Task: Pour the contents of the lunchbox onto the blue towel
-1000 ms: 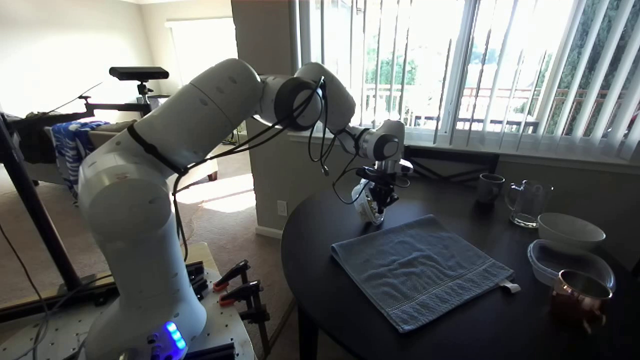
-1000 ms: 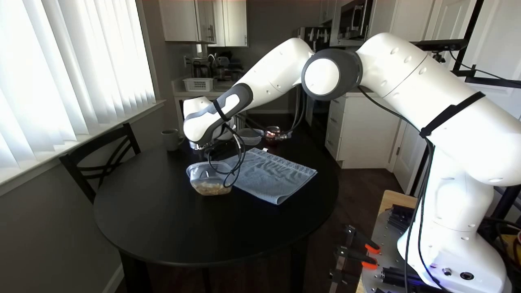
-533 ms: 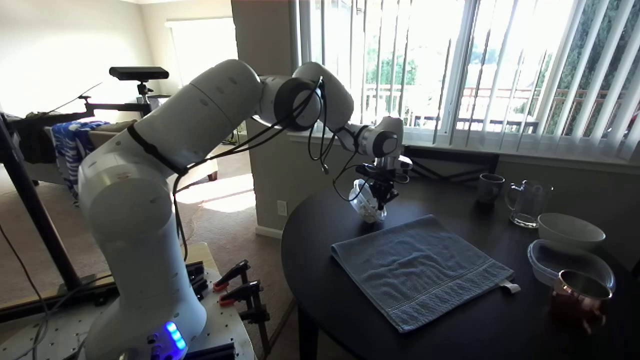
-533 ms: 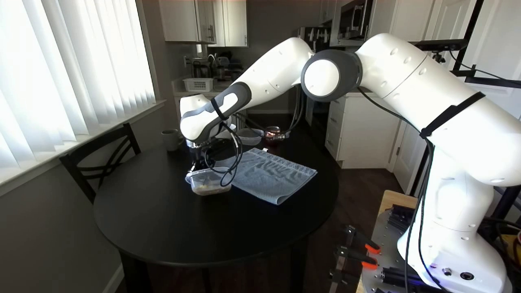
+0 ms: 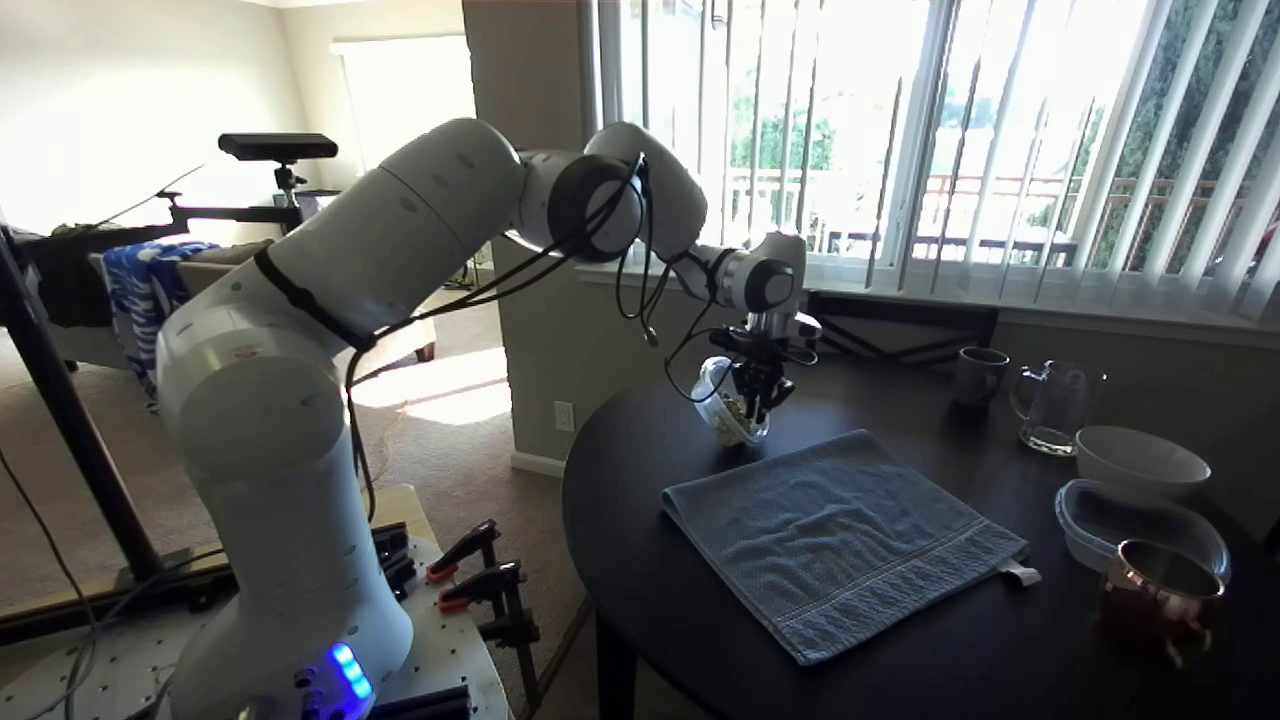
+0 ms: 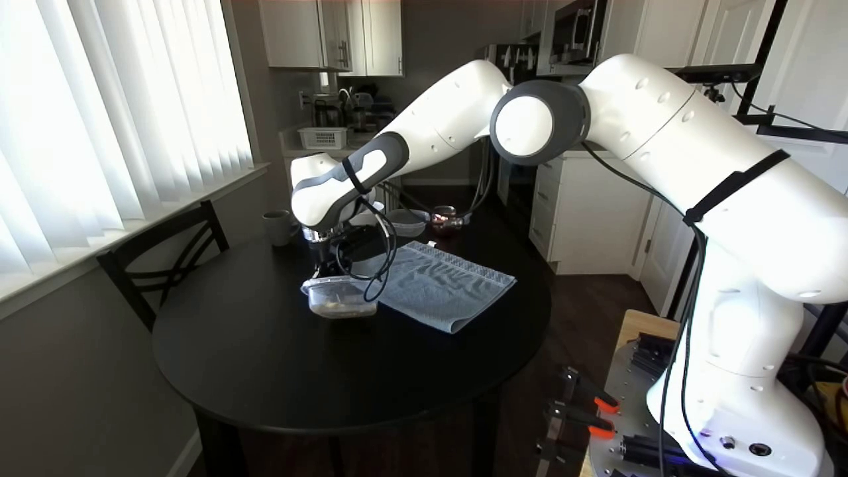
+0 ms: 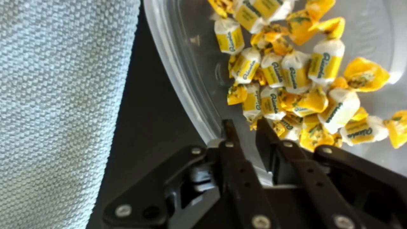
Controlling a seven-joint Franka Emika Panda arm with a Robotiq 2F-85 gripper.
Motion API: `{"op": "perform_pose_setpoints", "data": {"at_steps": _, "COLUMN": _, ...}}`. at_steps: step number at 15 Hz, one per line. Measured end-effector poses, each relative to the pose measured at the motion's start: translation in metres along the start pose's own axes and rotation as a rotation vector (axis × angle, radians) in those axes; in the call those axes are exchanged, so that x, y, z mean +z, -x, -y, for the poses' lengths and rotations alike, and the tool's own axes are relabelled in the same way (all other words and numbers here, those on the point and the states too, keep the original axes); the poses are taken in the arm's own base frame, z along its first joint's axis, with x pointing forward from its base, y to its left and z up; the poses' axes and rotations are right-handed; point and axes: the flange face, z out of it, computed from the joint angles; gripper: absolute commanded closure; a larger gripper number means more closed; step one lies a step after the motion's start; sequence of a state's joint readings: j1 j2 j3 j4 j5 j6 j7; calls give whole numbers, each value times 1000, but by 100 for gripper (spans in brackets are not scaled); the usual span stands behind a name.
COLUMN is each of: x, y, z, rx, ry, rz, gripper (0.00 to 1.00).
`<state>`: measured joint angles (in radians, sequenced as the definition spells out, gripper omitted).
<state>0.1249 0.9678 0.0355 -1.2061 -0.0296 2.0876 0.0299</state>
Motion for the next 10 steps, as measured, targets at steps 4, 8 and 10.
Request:
{"op": "perform_pose_setpoints", "data": {"at_steps": 4, "x": 4, "y": 16, "z": 13, "rx": -154, "ry": 6, "rz": 136, "gripper": 20}}
{"op": "perform_pose_setpoints", "data": {"at_steps": 8, "x": -3, "y": 28, "z": 13, "rx": -276, "ry": 56, "rz": 242, "gripper": 0}}
{"op": "perform_pose_setpoints", "data": {"at_steps": 10, "x": -8, "y": 29, "z": 10, "rx": -308, "ry": 75, "rz": 264, "gripper": 0}}
